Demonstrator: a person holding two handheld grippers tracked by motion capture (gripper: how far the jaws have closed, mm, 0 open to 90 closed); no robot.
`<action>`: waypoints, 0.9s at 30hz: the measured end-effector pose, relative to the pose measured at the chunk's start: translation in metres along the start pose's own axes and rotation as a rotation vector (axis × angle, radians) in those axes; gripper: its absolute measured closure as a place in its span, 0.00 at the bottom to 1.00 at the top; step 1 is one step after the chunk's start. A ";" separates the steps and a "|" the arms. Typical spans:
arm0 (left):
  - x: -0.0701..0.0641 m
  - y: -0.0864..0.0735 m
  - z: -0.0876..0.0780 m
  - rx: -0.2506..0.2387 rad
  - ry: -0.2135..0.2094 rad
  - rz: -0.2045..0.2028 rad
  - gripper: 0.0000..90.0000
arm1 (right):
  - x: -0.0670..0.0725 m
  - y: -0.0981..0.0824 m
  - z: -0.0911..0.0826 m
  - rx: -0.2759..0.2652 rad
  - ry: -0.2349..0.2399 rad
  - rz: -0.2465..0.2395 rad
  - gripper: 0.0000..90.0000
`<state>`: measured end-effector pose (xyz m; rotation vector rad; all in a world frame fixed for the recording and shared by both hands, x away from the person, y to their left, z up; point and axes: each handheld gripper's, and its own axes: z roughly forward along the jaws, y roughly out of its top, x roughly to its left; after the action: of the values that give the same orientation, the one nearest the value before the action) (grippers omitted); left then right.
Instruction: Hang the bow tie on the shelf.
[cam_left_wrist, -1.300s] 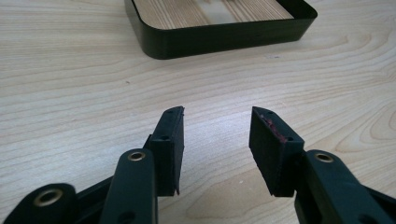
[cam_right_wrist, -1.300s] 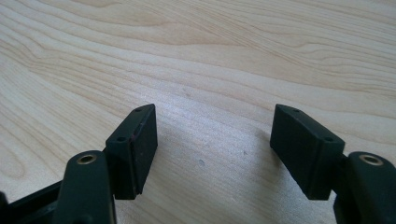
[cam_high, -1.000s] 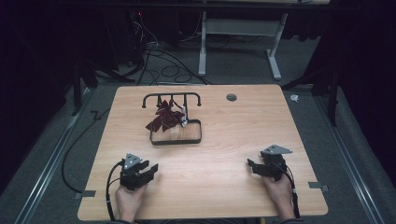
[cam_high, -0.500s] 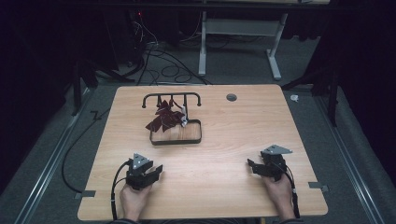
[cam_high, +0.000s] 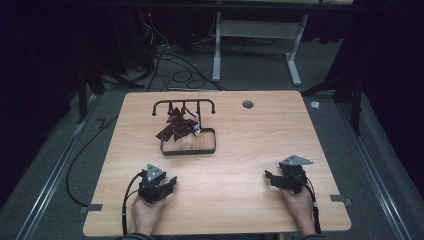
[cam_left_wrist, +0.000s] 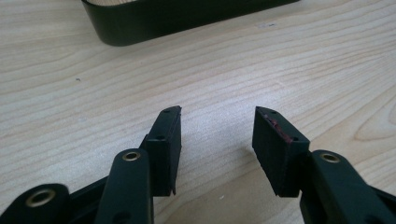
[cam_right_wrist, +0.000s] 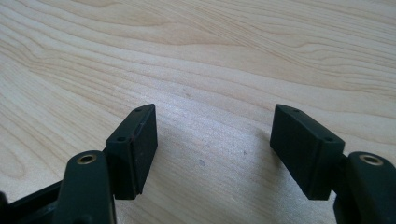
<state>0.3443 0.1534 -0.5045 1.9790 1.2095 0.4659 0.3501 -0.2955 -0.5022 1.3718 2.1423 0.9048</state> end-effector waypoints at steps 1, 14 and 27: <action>-0.001 0.000 0.001 0.004 0.001 0.004 0.59 | 0.000 0.000 0.000 0.000 0.000 0.000 0.37; -0.006 0.000 0.004 0.004 0.038 0.047 0.55 | 0.000 0.000 0.000 0.000 0.000 0.001 0.37; -0.006 0.000 0.004 0.010 0.045 0.041 0.46 | 0.000 0.000 0.000 0.000 -0.001 0.002 0.37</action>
<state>0.3442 0.1462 -0.5069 2.0148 1.2031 0.5280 0.3501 -0.2954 -0.5021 1.3745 2.1408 0.9042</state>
